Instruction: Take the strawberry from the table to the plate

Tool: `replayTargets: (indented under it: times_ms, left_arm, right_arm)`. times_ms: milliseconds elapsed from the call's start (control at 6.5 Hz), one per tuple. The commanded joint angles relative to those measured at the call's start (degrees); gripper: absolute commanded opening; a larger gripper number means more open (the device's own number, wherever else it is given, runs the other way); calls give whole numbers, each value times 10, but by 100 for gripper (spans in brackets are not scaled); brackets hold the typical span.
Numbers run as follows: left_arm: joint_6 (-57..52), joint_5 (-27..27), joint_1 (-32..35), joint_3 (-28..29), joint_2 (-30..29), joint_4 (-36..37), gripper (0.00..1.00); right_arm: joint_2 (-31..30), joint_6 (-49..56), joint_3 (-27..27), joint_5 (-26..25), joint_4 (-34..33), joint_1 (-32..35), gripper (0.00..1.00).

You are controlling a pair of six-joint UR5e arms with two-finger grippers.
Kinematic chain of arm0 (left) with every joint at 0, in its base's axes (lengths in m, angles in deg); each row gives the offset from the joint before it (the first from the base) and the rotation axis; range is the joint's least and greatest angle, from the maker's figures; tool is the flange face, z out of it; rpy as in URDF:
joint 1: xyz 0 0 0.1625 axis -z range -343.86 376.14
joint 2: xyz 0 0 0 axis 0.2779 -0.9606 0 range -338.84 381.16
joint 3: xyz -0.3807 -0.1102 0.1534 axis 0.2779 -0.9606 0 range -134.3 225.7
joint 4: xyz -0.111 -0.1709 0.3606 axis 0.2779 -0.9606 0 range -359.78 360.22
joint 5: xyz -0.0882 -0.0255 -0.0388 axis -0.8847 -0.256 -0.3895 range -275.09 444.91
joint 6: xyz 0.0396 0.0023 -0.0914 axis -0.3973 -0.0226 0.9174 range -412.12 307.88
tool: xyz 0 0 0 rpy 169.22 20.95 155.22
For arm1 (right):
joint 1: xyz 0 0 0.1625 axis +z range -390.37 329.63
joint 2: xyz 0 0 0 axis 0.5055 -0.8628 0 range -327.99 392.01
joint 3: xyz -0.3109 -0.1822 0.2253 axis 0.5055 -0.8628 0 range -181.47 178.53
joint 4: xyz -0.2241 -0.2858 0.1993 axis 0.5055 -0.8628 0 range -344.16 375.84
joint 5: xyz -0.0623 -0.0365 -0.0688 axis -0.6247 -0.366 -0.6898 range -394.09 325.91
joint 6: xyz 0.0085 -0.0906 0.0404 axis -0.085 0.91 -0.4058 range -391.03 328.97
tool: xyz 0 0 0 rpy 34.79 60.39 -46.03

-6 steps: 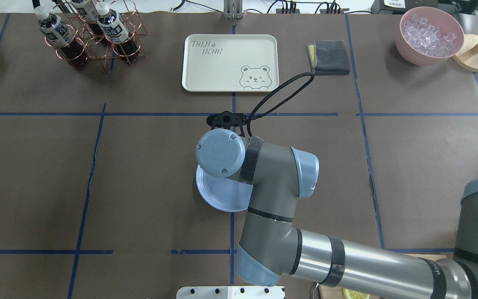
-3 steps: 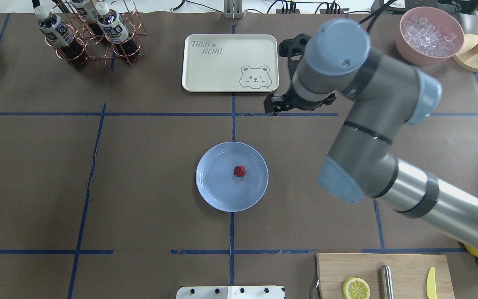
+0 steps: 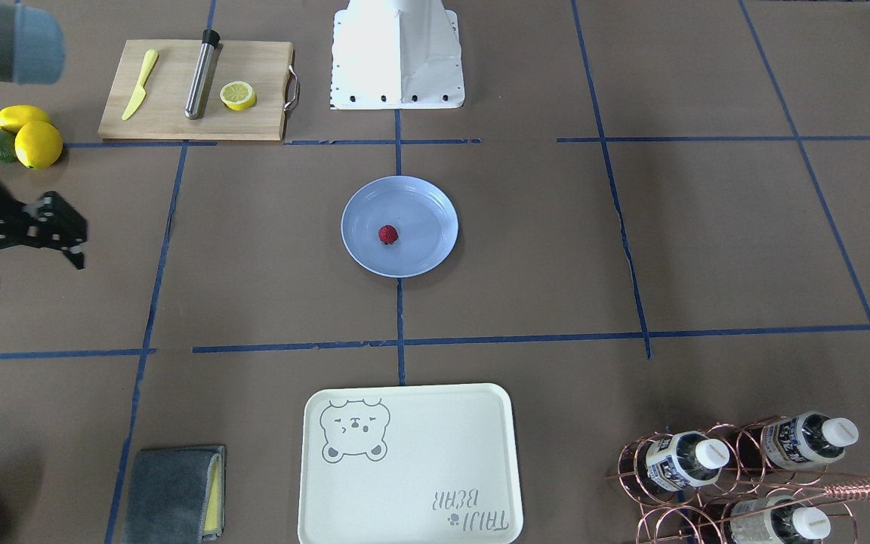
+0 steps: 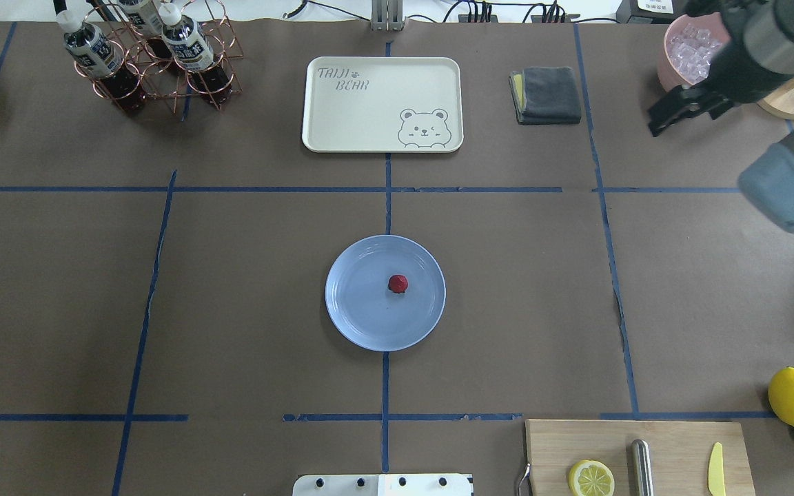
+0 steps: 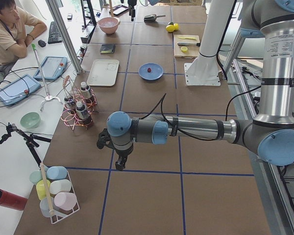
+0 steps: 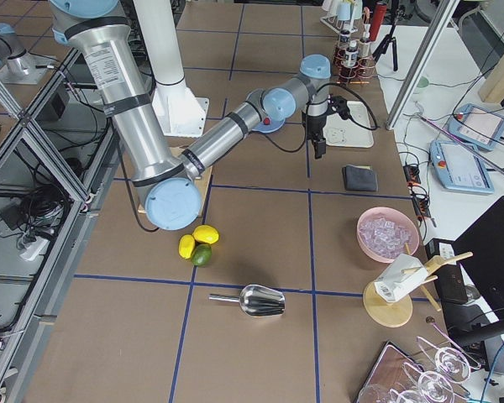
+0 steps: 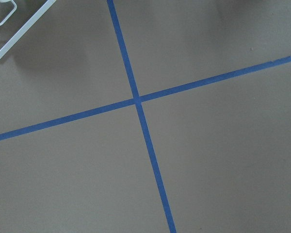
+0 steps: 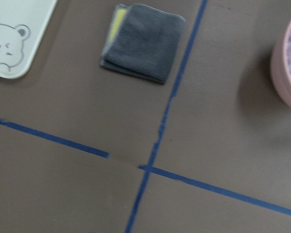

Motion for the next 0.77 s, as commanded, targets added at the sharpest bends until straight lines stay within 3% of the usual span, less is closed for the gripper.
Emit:
replayTargets:
  times_ms: [0,154,615]
  left_arm:
    - [0,0,0,1,0,0,100]
    - [0,0,0,0,0,0,100]
    - [0,-1,-1,-3,-1,-1,100]
  right_arm:
    - [-127,117,-15,10,6,107,100]
    - [-201,117,-19,3,13,111,100]
    - [-288,121,-39,19,128,162,100]
